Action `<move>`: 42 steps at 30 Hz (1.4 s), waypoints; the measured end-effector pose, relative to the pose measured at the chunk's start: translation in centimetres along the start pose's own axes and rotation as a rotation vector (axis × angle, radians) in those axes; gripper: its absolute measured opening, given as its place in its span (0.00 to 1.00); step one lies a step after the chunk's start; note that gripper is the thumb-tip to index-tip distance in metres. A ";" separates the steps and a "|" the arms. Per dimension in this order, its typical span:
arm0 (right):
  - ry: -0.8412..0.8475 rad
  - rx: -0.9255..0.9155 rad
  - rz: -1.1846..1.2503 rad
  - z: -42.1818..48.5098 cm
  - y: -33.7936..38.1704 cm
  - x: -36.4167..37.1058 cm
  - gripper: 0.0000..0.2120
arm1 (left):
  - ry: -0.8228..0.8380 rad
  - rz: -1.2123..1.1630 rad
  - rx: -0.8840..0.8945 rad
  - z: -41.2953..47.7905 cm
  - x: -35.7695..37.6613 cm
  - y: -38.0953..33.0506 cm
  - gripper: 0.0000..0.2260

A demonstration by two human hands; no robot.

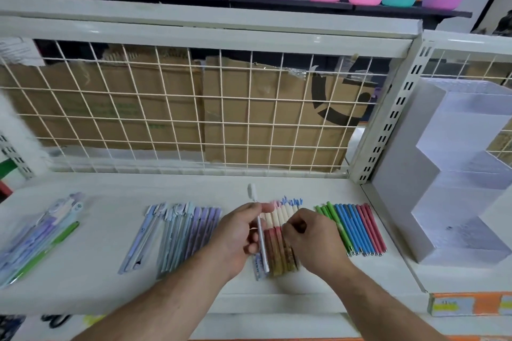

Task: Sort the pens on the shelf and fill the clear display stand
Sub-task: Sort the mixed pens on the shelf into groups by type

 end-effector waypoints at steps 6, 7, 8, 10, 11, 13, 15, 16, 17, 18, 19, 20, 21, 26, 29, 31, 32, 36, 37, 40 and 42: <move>0.073 -0.031 0.036 -1.0 3.5 3.1 0.10 | -0.112 0.042 0.030 -0.8 -4.9 -1.2 0.14; 0.079 -0.033 0.037 -1.1 4.1 3.6 0.10 | -0.121 0.058 0.042 -1.0 -5.8 -1.4 0.13; 0.088 -0.031 0.036 -1.2 4.7 4.1 0.09 | -0.130 0.078 0.055 -1.1 -6.7 -1.7 0.13; 0.125 -0.033 0.067 -1.5 6.0 5.4 0.07 | -0.152 0.112 0.073 -1.5 -8.8 -2.2 0.11; 0.141 -0.041 0.087 -1.6 6.6 6.0 0.07 | -0.154 0.124 0.080 -1.6 -9.8 -2.4 0.10; 0.131 -0.076 0.069 -1.7 7.9 7.1 0.08 | -0.151 0.166 0.097 -1.8 -11.7 -2.8 0.12; 0.117 -0.112 0.027 -1.6 9.0 8.0 0.10 | -0.177 0.204 0.111 -2.0 -13.6 -3.3 0.10; 0.117 -0.122 0.012 -1.6 9.5 8.6 0.10 | -0.191 0.214 0.117 -2.1 -14.5 -3.6 0.09; 0.120 -0.128 0.004 -1.6 10.0 9.1 0.10 | -0.206 0.229 0.128 -2.1 -15.5 -3.9 0.07; 0.124 -0.130 0.007 -1.5 10.4 9.6 0.10 | -0.226 0.255 0.142 -2.2 -16.4 -4.2 0.06; 0.129 -0.130 0.014 -1.6 10.8 10.2 0.09 | -0.251 0.295 0.158 -2.2 -17.4 -4.6 0.05; 0.131 -0.130 0.020 -1.6 11.2 10.6 0.10 | -0.282 0.345 0.173 -2.2 -18.4 -5.0 0.04; 0.129 -0.131 0.023 -1.6 11.6 11.1 0.11 | -0.312 0.396 0.183 -2.2 -19.4 -5.3 0.02; 0.137 -0.136 0.017 -1.6 13.5 13.3 0.14 | -0.438 0.728 0.243 -2.0 -23.4 -7.3 0.10; 0.162 -0.161 -0.024 -1.9 14.6 14.7 0.11 | -0.454 0.854 0.265 -1.5 -24.7 -7.8 0.11; 0.170 -0.170 -0.028 -1.9 15.1 15.5 0.09 | -0.453 0.893 0.270 -1.1 -25.2 -7.9 0.10; 0.173 -0.173 -0.033 -1.9 15.3 15.8 0.09 | -0.443 0.902 0.268 -0.9 -25.4 -7.9 0.10; 0.180 -0.161 -0.030 -1.8 15.6 16.4 0.09 | -0.408 0.944 0.264 -0.1 -25.6 -7.9 0.06; 0.182 -0.156 -0.029 -1.7 15.6 16.5 0.09 | -0.399 0.970 0.267 0.1 -25.6 -8.0 0.03; 0.184 -0.135 -0.028 -1.5 15.4 16.6 0.09 | -0.372 1.004 0.288 0.5 -25.6 -8.1 0.06; 0.173 -0.138 -0.042 -1.3 15.3 16.6 0.09 | -0.358 0.990 0.293 0.6 -25.7 -8.1 0.04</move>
Point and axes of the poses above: each hand's wrist, its own z-axis towards the middle knuckle, its own x-axis out of the palm, y = z × x, the point moved 6 cm from there along z, towards the middle knuckle, and after that the axes turned 4 degrees about -z, right-handed, at the moved point
